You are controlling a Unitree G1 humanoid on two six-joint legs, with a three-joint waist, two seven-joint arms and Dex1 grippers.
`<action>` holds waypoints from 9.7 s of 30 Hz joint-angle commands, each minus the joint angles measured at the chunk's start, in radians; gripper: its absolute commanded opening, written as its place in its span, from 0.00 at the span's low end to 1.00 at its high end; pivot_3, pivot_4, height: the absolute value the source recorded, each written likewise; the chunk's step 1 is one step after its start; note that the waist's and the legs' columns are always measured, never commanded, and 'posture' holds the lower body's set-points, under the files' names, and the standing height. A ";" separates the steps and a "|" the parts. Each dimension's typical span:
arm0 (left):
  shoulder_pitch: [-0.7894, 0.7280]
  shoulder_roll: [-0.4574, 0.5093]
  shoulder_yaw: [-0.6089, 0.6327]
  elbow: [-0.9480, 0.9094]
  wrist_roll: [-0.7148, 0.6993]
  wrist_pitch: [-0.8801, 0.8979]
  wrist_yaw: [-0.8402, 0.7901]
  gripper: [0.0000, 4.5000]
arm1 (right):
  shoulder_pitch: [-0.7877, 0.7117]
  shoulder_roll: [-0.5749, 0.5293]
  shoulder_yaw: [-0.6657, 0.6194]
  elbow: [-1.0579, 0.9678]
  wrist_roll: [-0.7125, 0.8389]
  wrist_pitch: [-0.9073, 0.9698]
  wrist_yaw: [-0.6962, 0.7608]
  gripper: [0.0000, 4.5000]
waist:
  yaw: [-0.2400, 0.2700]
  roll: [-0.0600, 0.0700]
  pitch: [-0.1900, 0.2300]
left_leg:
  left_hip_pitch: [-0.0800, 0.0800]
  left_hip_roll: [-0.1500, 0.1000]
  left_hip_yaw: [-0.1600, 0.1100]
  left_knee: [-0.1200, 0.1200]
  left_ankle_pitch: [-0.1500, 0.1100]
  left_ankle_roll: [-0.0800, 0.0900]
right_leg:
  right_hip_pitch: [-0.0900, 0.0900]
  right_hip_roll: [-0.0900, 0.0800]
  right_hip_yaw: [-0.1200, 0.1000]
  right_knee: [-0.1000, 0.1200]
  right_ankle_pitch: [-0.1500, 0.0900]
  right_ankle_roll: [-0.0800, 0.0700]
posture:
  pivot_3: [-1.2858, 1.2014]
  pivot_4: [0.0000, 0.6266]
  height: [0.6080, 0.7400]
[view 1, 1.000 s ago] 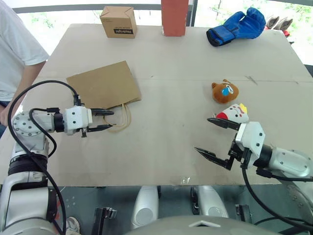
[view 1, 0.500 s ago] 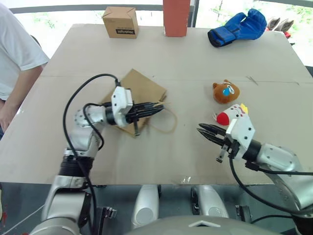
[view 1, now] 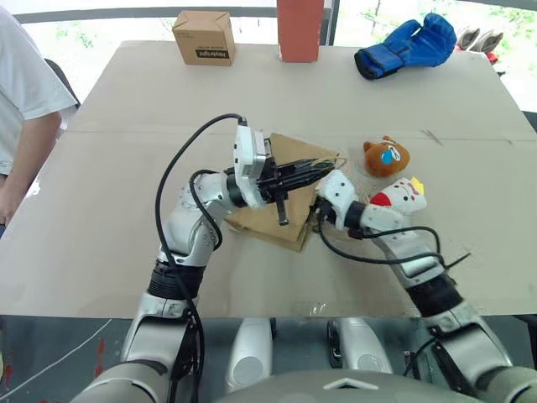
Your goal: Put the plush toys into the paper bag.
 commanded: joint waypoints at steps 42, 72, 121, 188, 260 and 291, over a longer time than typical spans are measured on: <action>-0.094 -0.034 0.235 -0.090 -0.072 0.159 0.474 0.00 | -0.012 0.159 -0.134 -0.082 -0.083 0.170 -0.242 0.27 | -0.016 0.001 0.000 | 0.004 -0.001 -0.015 -0.004 0.003 -0.006 | -0.001 0.008 0.002 0.004 0.001 -0.003 | 0.52 0.24 1.00; -0.053 -0.013 0.172 -0.066 -0.071 0.136 0.302 0.00 | 0.306 -0.369 -0.416 -0.529 0.070 0.677 -0.201 0.21 | 0.000 0.001 0.001 | 0.000 -0.003 -0.016 -0.005 0.003 -0.006 | -0.001 0.007 0.001 -0.003 -0.001 -0.006 | 0.52 0.24 1.00; 0.028 0.028 0.223 -0.092 -0.172 0.218 0.262 0.00 | 0.007 -0.286 -0.398 -0.626 0.234 0.634 -0.028 0.74 | 0.002 0.005 0.004 | -0.001 -0.003 -0.017 -0.007 0.003 -0.006 | -0.002 0.008 0.000 -0.003 0.001 -0.003 | 0.52 0.24 1.00; -0.058 0.053 0.289 -0.098 -0.270 0.248 0.253 0.00 | -0.021 -0.145 -0.364 -0.246 0.257 0.749 -0.138 0.74 | -0.002 0.006 0.005 | 0.000 -0.003 -0.017 -0.008 0.003 -0.006 | -0.002 0.008 0.001 -0.003 -0.001 -0.006 | 0.52 0.24 1.00; -0.459 0.261 0.366 0.349 -0.114 0.239 0.216 1.00 | -0.452 -0.143 -0.649 -0.511 1.383 0.789 -0.747 0.00 | -0.003 0.005 0.007 | -0.005 -0.002 -0.016 -0.015 0.004 -0.005 | -0.011 0.009 0.001 -0.001 0.001 -0.003 | 0.52 0.24 1.00; 0.056 0.484 0.691 0.027 -0.473 0.628 0.200 1.00 | -0.282 -0.147 -0.031 -0.171 0.333 0.359 -0.063 0.01 | -0.017 0.002 0.006 | -0.010 -0.002 -0.016 -0.013 0.006 -0.009 | -0.017 0.008 0.003 0.000 0.001 -0.003 | 0.52 0.24 1.00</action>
